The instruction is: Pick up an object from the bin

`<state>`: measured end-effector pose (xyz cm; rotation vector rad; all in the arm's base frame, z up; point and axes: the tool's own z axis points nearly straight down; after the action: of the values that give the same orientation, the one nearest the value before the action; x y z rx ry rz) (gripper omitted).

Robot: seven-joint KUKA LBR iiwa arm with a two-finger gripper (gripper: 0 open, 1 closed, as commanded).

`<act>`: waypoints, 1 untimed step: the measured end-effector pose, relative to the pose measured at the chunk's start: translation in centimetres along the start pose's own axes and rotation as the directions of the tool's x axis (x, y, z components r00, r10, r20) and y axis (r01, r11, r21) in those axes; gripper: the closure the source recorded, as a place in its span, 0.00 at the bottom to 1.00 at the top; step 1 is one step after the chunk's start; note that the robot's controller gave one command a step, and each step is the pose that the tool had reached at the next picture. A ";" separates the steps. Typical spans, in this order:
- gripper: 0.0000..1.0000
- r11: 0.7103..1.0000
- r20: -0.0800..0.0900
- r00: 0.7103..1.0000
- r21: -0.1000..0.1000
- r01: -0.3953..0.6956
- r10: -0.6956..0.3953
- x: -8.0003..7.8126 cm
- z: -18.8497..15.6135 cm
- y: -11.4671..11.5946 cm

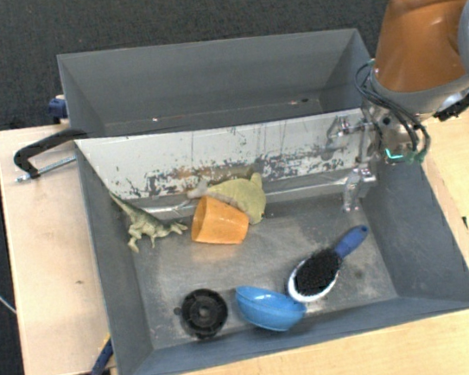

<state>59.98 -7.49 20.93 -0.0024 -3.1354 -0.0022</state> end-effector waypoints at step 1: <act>0.00 0.914 0.007 0.914 0.004 0.405 -0.405 6.2 14.0 -7.1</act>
Offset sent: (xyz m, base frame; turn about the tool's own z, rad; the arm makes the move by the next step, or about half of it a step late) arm -0.0633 -0.0703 -0.1393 -0.4215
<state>53.71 -14.60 7.00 0.6483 -3.0762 -0.0007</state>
